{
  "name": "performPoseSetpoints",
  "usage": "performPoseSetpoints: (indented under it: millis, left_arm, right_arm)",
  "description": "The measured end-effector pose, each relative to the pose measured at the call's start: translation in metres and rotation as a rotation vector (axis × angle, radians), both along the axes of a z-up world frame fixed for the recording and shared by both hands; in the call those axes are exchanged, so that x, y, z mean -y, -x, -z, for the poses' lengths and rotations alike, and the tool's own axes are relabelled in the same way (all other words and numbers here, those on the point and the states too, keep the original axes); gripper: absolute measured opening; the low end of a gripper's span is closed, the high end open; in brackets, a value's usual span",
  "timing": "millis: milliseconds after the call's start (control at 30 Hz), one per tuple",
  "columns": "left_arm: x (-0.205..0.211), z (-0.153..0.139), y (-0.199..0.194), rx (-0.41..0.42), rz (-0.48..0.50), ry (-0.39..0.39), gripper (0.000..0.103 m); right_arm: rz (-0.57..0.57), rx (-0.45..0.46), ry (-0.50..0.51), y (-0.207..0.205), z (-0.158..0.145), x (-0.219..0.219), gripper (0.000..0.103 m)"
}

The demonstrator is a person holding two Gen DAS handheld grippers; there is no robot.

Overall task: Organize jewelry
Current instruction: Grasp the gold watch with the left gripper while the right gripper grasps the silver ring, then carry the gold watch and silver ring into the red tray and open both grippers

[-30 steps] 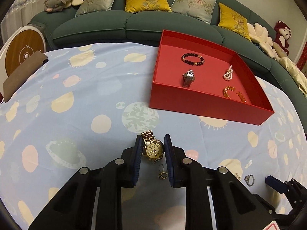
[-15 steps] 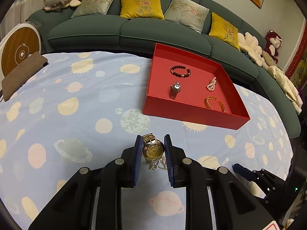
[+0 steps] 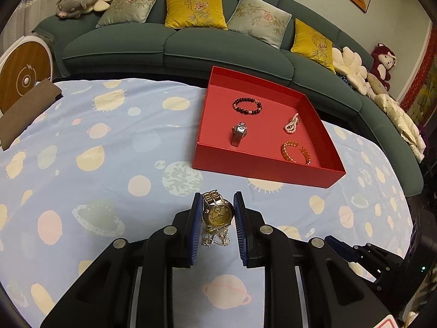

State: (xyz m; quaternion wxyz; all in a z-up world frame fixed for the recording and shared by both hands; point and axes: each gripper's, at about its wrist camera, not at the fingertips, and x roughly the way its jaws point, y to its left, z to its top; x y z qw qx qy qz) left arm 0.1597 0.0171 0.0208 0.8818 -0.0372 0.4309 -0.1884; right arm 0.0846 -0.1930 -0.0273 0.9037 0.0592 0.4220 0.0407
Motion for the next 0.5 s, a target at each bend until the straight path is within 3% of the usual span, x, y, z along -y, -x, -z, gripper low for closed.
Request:
performPoseSetpoints:
  millis: [133,300,400,500]
  left_arm:
    - [0.009,-0.019,-0.006,0.035,0.032,0.011,0.02]
    - [0.033,-0.053,-0.034,0.111,0.063,0.02,0.02]
    - [0.056,-0.064,-0.06,0.168,0.068,-0.017,0.02]
    - [0.075,-0.061,-0.093,0.164,0.082,-0.024,0.02]
  right_arm:
    - [0.022,0.061,-0.04,-0.007,-0.032,0.009,0.019]
    - [0.051,0.135,-0.066,-0.044,-0.078,0.032,0.019]
    - [0.087,0.145,-0.091,-0.076,-0.088,0.05,0.02]
    - [0.129,0.123,-0.109,-0.11,-0.081,0.066,0.019]
